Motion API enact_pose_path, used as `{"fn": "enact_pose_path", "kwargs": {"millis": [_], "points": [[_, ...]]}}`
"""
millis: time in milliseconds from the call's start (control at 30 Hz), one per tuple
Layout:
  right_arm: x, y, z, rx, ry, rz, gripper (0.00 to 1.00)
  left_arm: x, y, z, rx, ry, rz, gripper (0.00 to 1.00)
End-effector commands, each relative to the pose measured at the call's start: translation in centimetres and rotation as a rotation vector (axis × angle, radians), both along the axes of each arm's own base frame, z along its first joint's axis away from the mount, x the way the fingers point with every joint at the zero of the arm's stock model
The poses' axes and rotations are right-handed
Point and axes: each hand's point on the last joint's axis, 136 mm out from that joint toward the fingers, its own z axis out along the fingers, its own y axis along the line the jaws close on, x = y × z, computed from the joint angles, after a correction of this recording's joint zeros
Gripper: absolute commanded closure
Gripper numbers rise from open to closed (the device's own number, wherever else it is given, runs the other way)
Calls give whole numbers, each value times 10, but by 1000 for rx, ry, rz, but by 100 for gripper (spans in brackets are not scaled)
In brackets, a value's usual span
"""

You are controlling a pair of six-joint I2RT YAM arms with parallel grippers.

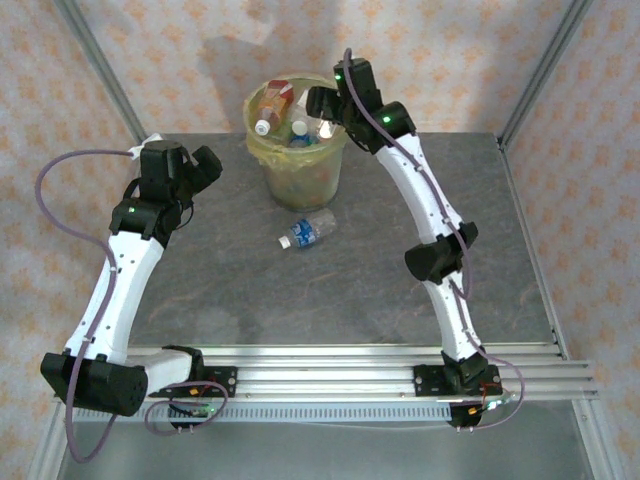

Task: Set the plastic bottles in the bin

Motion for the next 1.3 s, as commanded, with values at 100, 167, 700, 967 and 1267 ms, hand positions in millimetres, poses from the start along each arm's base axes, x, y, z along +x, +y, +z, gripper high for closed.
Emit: {"fn": "enact_pose_path", "kwargs": {"millis": [100,167,700,967,1267], "points": [[-15,-15,32,-11,-52,-17,33,1,-1,4,-13,-23,0,3],[-13,-15,28,-23,-46,-23,37,1,-2,4,-12,-23,-2,3],[-4,-5,-49,-129,119,-9,67,1,-1,2,-9,-17,-1,3],[1,-12,-57,-199,109,-24,60,4,-2,-2,-7,-11,-4,3],[7,-14,-72,-243,126,-32,58,4,-3,-2,-11,-13,-10,3]]}}
